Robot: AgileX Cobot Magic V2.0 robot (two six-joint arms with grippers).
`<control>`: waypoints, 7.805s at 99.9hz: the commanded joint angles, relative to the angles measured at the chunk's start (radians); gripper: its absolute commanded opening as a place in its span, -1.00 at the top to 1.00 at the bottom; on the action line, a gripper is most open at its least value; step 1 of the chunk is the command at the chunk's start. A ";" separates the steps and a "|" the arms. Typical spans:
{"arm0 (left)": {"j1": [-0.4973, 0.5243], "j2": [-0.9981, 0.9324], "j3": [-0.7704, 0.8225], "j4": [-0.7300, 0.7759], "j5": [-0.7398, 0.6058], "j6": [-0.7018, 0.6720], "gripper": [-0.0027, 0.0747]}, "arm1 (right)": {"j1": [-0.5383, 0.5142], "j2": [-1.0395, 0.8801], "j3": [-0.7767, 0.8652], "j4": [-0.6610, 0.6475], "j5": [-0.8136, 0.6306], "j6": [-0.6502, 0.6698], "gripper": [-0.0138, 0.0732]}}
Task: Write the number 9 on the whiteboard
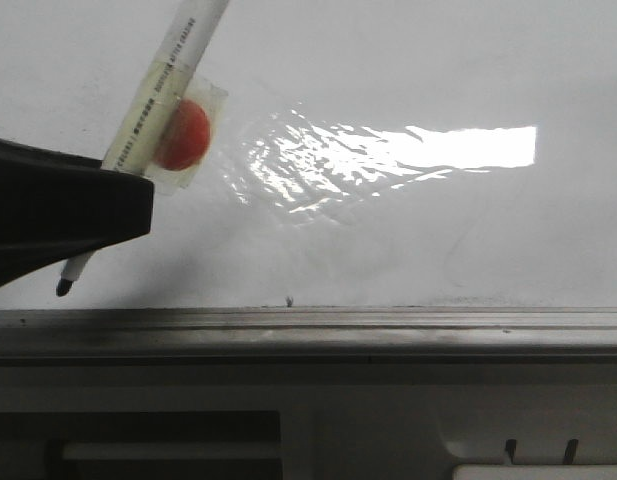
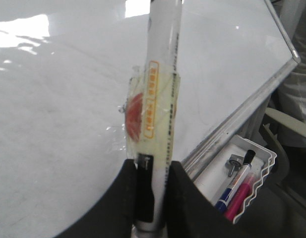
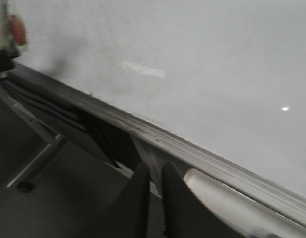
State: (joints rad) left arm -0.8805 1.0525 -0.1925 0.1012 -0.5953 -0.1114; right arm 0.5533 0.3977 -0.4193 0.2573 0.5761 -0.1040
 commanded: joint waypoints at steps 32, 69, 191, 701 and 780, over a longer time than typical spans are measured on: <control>-0.003 -0.013 -0.072 0.297 -0.072 0.016 0.98 | 0.247 0.354 -0.277 0.056 -0.139 -0.018 -0.26; -0.003 -0.013 -0.072 0.297 -0.069 0.016 0.98 | 0.328 0.638 -0.471 0.056 -0.172 -0.018 -0.26; -0.001 -0.308 -0.072 -0.023 0.122 0.046 0.06 | 0.270 0.639 -0.543 -0.114 -0.281 0.058 0.84; 0.001 -0.677 -0.053 -0.679 0.363 0.388 0.98 | 0.427 0.294 -0.075 -0.102 -0.652 0.033 0.84; 0.001 -0.991 0.138 -0.703 0.465 0.540 0.98 | 0.427 -0.098 0.455 -0.097 -0.942 0.064 0.84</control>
State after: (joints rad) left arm -0.8805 0.0506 -0.0271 -0.5987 -0.0721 0.4253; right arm 0.9798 0.2919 0.0104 0.1674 -0.2942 -0.0422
